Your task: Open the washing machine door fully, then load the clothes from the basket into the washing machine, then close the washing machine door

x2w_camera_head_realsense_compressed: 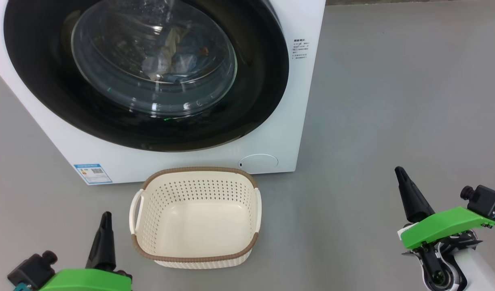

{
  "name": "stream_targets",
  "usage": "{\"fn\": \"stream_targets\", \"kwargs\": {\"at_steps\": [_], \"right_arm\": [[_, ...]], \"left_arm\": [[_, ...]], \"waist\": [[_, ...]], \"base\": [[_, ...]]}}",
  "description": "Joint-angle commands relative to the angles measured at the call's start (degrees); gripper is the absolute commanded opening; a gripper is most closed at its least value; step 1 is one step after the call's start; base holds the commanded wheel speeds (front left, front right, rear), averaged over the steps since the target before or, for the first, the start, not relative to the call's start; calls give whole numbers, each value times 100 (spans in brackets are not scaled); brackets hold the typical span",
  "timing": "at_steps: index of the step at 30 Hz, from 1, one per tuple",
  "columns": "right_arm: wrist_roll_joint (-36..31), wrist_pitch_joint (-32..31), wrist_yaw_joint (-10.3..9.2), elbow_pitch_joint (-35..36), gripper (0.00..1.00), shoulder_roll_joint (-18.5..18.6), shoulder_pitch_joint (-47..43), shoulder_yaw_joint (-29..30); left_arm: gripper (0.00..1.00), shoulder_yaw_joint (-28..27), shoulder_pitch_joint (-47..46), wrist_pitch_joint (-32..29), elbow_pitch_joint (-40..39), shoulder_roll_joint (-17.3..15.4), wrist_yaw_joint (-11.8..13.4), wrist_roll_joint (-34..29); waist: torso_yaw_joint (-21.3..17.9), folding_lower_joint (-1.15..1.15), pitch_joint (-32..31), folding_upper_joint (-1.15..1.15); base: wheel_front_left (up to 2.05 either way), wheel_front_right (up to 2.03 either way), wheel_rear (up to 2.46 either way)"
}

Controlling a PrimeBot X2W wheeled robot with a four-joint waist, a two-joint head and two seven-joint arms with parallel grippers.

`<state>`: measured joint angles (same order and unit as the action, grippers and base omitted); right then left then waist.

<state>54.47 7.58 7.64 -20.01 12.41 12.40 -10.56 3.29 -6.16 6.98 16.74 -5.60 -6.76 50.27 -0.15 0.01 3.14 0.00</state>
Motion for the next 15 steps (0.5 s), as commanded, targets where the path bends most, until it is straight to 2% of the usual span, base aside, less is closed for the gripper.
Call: {"fn": "stream_targets", "kwargs": {"at_steps": [1,15], "right_arm": [[135,-35,-5,165,0,24,72,69],[733,-248,-6,236,0,-126,-42,323]], "left_arm": [[0,-132,-95,-35,-162,-49,-25,125],[0,-271,-80,-248,-179,3,-33,783]], "waist": [[0,0,-4,0],[3,0,-52,0]], "base": [[0,0,0],[0,0,0]]}}
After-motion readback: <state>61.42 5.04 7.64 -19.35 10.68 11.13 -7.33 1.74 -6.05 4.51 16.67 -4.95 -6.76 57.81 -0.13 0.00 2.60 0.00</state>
